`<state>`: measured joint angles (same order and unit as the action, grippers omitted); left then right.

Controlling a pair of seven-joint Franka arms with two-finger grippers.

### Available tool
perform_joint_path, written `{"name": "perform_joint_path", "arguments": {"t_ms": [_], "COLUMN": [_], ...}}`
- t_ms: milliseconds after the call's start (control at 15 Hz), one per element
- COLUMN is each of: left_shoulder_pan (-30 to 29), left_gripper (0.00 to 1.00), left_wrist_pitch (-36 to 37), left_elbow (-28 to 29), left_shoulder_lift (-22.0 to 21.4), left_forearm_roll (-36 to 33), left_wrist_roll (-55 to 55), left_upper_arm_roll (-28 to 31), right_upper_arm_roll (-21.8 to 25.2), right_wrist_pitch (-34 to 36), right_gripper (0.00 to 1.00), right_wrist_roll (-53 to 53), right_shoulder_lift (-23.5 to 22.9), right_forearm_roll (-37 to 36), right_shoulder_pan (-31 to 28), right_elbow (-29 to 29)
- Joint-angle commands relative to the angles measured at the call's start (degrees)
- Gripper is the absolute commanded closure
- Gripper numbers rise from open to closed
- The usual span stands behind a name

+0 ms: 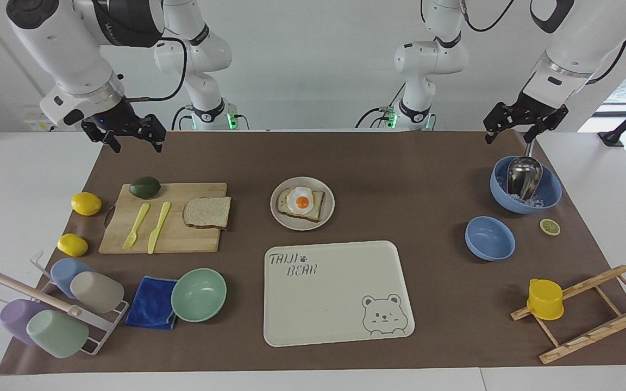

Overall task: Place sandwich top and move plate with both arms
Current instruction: 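Grasp the bread slice on the cutting board with the right gripper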

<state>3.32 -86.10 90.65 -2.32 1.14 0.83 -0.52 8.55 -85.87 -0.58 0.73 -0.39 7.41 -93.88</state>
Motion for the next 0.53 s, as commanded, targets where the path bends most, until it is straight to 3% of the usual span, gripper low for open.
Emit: {"name": "perform_joint_path", "arguments": {"t_ms": [0,267,467], "left_shoulder_pan": [-0.9,-0.9,-0.9], "left_gripper": [0.00,0.00,0.00], "left_wrist_pitch": [0.1,0.1,0.1], "left_elbow": [0.1,0.1,0.1], "left_shoulder_lift": [-0.6,-0.6,-0.6], "left_forearm_roll": [-0.9,-0.9,-0.9], "left_wrist_roll": [-0.7,-0.7,-0.7], "left_upper_arm_roll": [-0.7,-0.7,-0.7], "right_upper_arm_roll": [-0.1,-0.1,-0.2], "right_wrist_pitch": [-0.5,-0.4,-4.8], "right_gripper": [0.00,0.00,0.00], "right_wrist_roll": [-1.6,-1.6,-1.4], "right_shoulder_lift": [0.2,0.7,2.5], "right_forearm_roll": [0.8,1.4,-2.7], "right_shoulder_pan": [-0.3,0.0,6.6], "right_elbow": [0.0,-0.8,-5.7]}}
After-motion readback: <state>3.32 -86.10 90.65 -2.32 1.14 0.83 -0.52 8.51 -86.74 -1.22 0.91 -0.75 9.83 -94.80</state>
